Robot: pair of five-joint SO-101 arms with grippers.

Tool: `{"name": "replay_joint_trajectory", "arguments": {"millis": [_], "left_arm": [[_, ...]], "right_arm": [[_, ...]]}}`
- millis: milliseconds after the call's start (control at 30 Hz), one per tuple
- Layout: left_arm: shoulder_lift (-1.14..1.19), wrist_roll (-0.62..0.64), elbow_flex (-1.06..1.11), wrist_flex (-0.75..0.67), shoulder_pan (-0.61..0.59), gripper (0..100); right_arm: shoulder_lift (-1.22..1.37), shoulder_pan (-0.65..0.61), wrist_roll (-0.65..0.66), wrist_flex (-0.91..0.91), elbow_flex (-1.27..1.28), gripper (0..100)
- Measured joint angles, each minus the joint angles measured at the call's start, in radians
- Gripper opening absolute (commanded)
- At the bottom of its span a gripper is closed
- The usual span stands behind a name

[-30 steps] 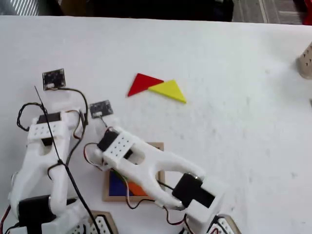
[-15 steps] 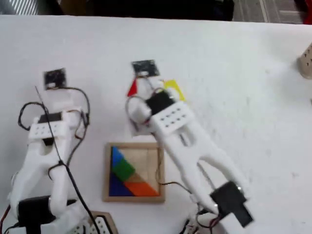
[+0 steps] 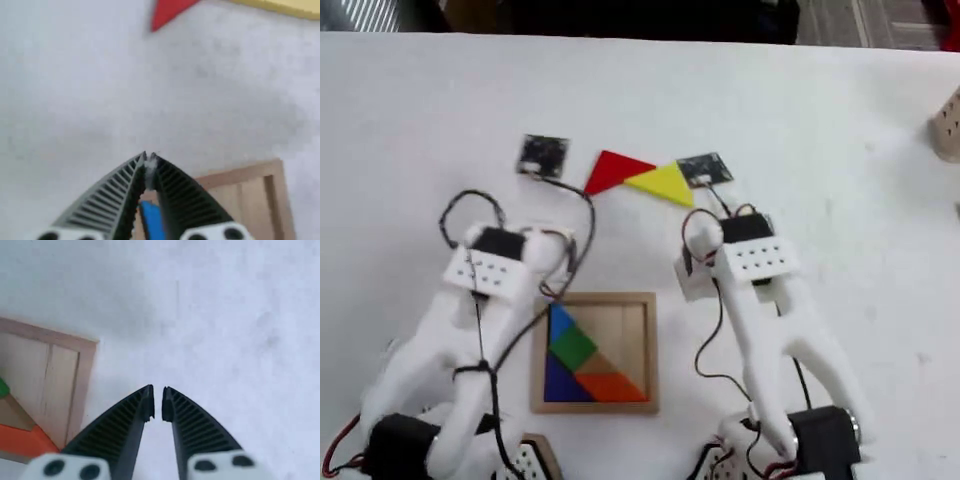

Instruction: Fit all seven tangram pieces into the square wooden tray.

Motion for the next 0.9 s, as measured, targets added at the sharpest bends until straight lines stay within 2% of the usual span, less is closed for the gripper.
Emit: {"name": "replay_joint_trajectory", "arguments": {"millis": [133, 200, 400, 533, 800, 900], "left_arm": [[-0.052, -0.003, 0.089, -0.014, 0.181, 2], [-0.058, -0.003, 0.152, -0.048, 0.216, 2], [-0.061, -0.003, 0.293, -0.077, 0.216, 2], [-0.063, -0.003, 0.305, -0.083, 0.216, 2], [-0.063, -0.008, 0.308, -0.083, 0.196, 2], [-0.063, -0.063, 0.308, -0.083, 0.153, 2]], "right_arm": [[-0.071, 0.048, 0.028, -0.015, 0.078, 1.8], [-0.107, 0.052, 0.029, -0.034, 0.112, 1.8], [-0.195, 0.057, 0.029, -0.158, 0.219, 1.8], [-0.232, 0.057, 0.029, -0.215, 0.261, 1.8], [-0.245, 0.057, 0.029, -0.232, 0.27, 1.8], [-0.247, 0.057, 0.029, -0.232, 0.27, 1.8]]}}
